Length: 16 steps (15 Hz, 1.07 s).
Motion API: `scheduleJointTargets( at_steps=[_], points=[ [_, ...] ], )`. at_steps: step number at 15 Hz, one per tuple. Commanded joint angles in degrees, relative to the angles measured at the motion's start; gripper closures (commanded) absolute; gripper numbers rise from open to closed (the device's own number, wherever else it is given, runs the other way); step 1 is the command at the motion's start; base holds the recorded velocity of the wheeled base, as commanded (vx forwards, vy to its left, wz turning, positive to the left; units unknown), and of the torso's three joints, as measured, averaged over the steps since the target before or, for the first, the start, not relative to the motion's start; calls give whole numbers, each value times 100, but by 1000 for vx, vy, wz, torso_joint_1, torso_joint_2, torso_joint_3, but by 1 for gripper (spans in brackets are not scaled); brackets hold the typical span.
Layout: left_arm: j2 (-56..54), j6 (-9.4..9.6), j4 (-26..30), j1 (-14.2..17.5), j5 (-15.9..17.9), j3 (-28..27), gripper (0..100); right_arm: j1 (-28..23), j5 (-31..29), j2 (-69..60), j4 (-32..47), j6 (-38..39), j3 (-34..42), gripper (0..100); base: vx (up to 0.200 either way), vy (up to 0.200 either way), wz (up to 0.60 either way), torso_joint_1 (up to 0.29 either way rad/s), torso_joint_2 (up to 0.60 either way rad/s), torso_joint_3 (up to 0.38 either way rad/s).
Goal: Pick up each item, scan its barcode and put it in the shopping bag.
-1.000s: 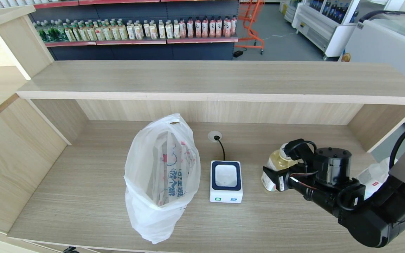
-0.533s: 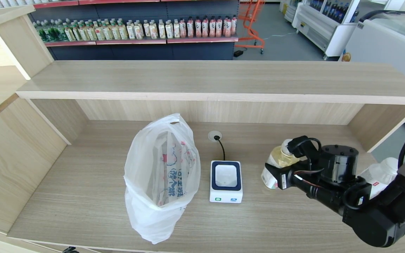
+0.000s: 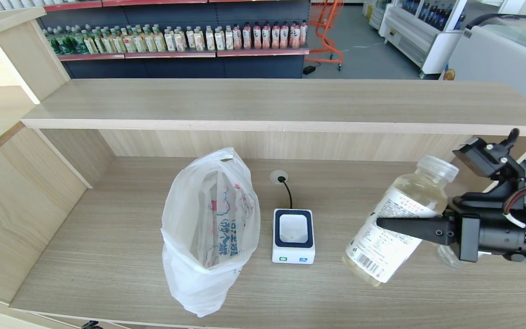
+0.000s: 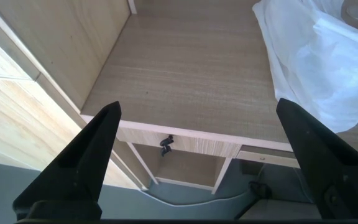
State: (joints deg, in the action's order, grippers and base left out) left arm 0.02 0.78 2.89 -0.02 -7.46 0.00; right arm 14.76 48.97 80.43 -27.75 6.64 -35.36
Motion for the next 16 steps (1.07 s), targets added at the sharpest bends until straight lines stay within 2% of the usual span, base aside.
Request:
scheduleJointTargets(
  at_steps=[1,5,9,16],
  points=[
    [-2,1,1,2,-1,0,0,167,394,-573,59,-49,-41,100,0,0,0,0,0,0],
    [6,1,1,2,-1,0,0,598,447,-590,76,-40,-32,100,0,0,0,0,0,0],
    [6,1,1,2,-1,0,0,765,464,-573,76,56,-67,100,0,0,0,0,0,0],
    [6,1,1,2,-10,0,0,1020,473,-555,76,768,-296,100,0,0,0,0,0,0]
  ],
)
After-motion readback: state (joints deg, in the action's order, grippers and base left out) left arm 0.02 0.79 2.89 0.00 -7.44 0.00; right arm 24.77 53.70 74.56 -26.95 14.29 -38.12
